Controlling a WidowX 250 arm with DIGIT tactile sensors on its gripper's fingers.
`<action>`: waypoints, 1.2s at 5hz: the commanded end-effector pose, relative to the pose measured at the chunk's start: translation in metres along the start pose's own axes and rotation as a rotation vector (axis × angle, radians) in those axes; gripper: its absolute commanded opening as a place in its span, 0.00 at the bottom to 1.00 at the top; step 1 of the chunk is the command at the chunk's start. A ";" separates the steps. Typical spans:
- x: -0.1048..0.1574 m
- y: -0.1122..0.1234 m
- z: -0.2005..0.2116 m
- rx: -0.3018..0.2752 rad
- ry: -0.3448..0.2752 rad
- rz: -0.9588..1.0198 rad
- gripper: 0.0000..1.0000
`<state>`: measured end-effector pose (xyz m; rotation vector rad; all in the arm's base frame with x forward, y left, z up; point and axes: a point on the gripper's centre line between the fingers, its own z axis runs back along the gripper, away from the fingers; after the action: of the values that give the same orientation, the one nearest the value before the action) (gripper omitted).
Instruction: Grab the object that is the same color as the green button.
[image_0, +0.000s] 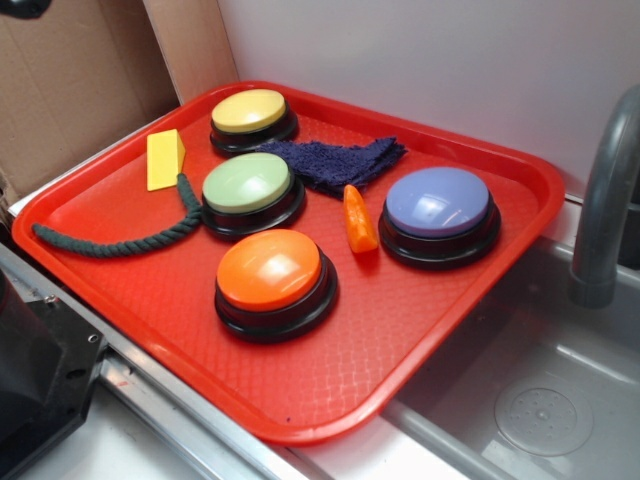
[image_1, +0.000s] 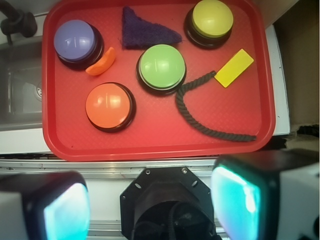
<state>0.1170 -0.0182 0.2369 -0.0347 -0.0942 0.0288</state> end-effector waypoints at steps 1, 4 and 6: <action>0.000 0.000 0.000 0.000 0.000 0.000 1.00; 0.034 0.031 -0.110 0.006 -0.105 -0.430 1.00; 0.043 0.062 -0.173 0.043 -0.102 -0.405 1.00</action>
<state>0.1669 0.0371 0.0578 0.0112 -0.1619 -0.3753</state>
